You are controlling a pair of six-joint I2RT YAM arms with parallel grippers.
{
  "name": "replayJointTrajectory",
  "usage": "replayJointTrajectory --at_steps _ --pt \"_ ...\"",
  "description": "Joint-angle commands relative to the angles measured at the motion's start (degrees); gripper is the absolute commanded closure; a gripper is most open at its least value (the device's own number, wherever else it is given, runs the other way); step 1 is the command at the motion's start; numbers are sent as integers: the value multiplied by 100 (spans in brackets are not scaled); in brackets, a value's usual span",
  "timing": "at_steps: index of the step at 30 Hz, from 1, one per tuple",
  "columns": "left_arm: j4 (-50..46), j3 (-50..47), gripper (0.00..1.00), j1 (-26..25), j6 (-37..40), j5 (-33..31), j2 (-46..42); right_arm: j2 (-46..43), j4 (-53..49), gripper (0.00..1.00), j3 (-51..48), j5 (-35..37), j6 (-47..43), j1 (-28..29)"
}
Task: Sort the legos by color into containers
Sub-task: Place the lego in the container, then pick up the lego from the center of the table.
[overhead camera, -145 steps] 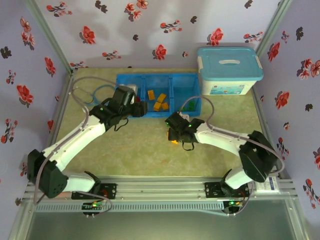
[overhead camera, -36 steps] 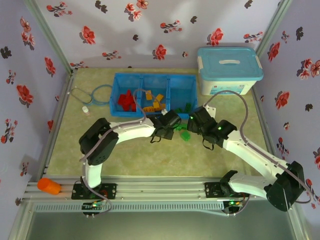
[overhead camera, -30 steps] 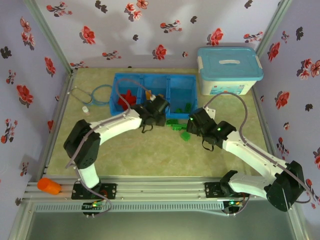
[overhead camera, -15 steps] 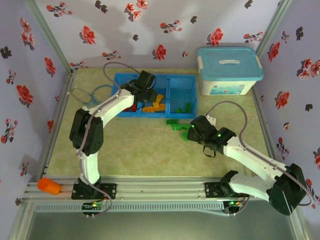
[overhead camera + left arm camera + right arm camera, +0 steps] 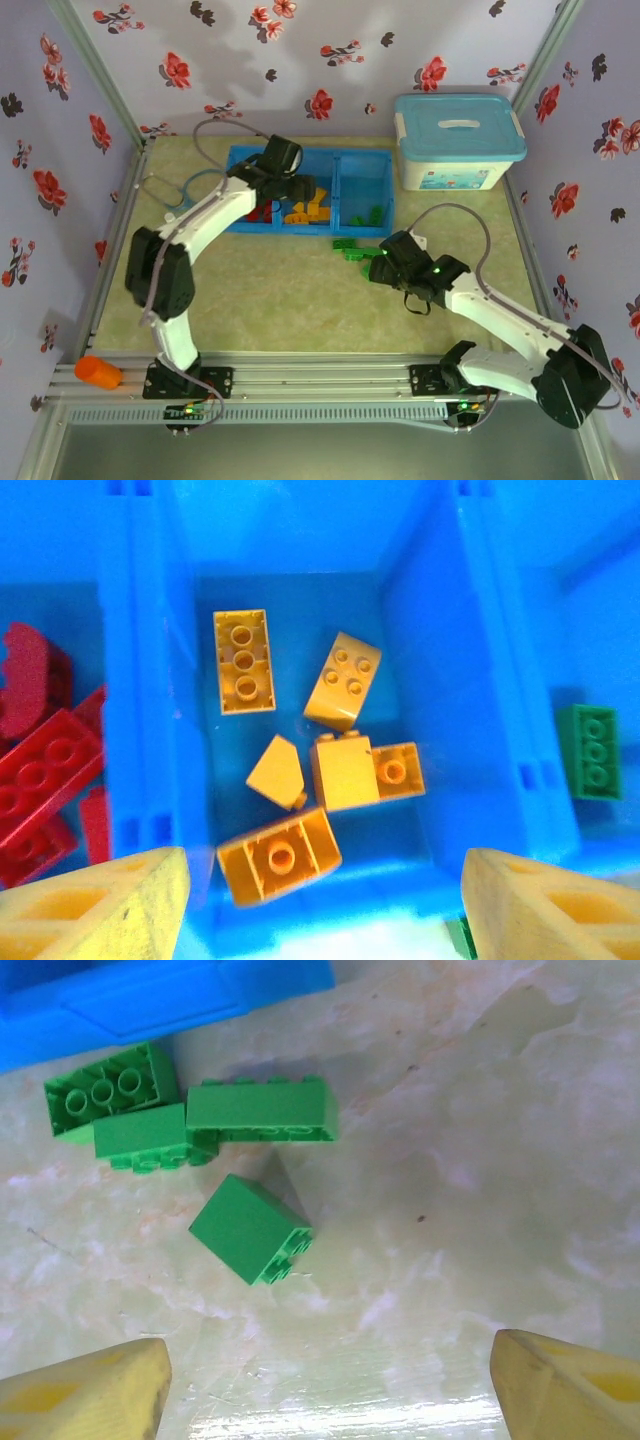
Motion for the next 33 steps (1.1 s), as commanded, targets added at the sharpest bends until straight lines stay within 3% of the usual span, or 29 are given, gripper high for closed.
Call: replayJointTrajectory --at_steps 1,14,22,24,29,33 --pt "219 -529 28 -15 -189 54 -1036 421 265 14 50 -346 -344 22" --pt "-195 -3695 28 -34 -639 -465 -4079 2380 373 18 1019 -508 -800 22" --pt "-619 -4332 27 -29 -836 -620 -5009 3575 260 25 1681 -223 -1077 -22" --pt "-710 -4348 28 -28 -835 -645 -5103 3727 242 34 1779 -255 -1084 -22" --pt "-829 -4367 28 -30 -772 -753 -5229 3580 -7 67 1946 -164 -1044 52" --pt "-863 -4354 29 -26 -735 -777 -5247 3165 -492 77 2346 -12 -1152 119"
